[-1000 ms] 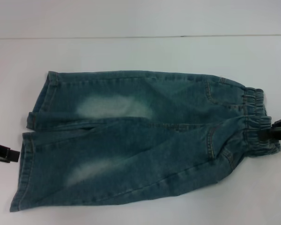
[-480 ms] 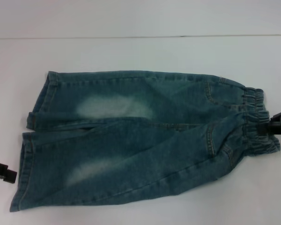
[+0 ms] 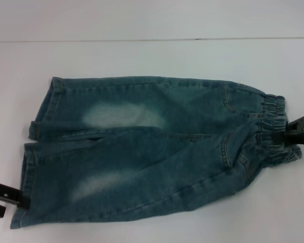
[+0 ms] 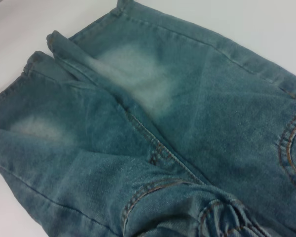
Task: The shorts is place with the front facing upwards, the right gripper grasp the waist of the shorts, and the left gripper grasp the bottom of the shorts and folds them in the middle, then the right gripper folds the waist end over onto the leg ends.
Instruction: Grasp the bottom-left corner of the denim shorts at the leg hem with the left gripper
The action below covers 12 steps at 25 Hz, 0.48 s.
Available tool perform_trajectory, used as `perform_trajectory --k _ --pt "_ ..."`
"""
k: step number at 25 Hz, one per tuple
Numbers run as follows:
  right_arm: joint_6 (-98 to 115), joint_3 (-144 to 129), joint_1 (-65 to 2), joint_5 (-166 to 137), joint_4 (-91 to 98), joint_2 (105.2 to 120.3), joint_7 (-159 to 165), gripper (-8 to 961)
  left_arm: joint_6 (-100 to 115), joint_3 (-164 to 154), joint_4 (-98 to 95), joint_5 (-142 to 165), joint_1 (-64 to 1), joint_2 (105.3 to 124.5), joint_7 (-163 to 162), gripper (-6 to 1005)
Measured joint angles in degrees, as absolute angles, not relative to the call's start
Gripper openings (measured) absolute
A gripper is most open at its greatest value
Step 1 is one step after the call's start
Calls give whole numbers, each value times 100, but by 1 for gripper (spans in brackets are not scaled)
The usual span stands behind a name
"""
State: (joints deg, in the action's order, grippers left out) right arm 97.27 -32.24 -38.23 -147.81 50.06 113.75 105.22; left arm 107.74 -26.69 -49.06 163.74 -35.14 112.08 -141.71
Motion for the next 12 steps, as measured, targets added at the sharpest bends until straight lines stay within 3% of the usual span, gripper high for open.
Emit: perform_trajectory --k 12 --pt "9639 -3252 -3831 -14773 5041 11400 10502 41 10643 -2707 -4836 16379 -3362 11274 -14227 840"
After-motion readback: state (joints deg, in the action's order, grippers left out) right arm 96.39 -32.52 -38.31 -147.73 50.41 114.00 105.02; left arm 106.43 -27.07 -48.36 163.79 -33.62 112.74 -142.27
